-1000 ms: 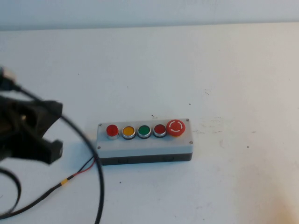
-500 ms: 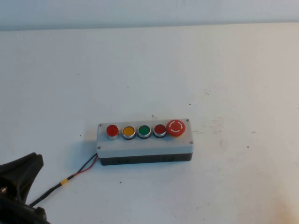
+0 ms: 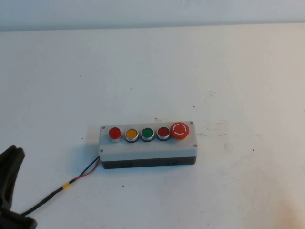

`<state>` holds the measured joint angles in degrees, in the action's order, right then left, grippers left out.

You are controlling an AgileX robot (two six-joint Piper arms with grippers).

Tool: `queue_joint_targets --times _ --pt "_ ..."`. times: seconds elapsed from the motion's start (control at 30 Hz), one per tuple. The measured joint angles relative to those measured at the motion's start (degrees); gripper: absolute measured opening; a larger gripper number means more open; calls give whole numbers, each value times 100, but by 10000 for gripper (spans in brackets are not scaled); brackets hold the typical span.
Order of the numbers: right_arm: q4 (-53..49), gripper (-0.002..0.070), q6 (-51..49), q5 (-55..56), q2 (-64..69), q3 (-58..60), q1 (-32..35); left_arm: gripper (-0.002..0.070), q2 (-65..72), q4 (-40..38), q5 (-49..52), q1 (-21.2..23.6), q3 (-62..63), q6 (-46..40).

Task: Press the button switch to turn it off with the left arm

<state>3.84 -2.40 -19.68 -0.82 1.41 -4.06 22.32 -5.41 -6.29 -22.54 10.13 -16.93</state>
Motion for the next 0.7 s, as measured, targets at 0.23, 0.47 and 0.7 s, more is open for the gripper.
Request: queue_joint_targets --times 0.23,0.47,0.7 --pt "0 -16 0 0 0 0 0 -2 -1630 142 -795 642 -1127 232" --pt "0 -16 0 3 0 0 0 -2 -2282 389 1128 1082 -1152 871" --pt "0 -16 0 -8 0 8 0 -2 -2286 402 2810 1082 -1166 1076"
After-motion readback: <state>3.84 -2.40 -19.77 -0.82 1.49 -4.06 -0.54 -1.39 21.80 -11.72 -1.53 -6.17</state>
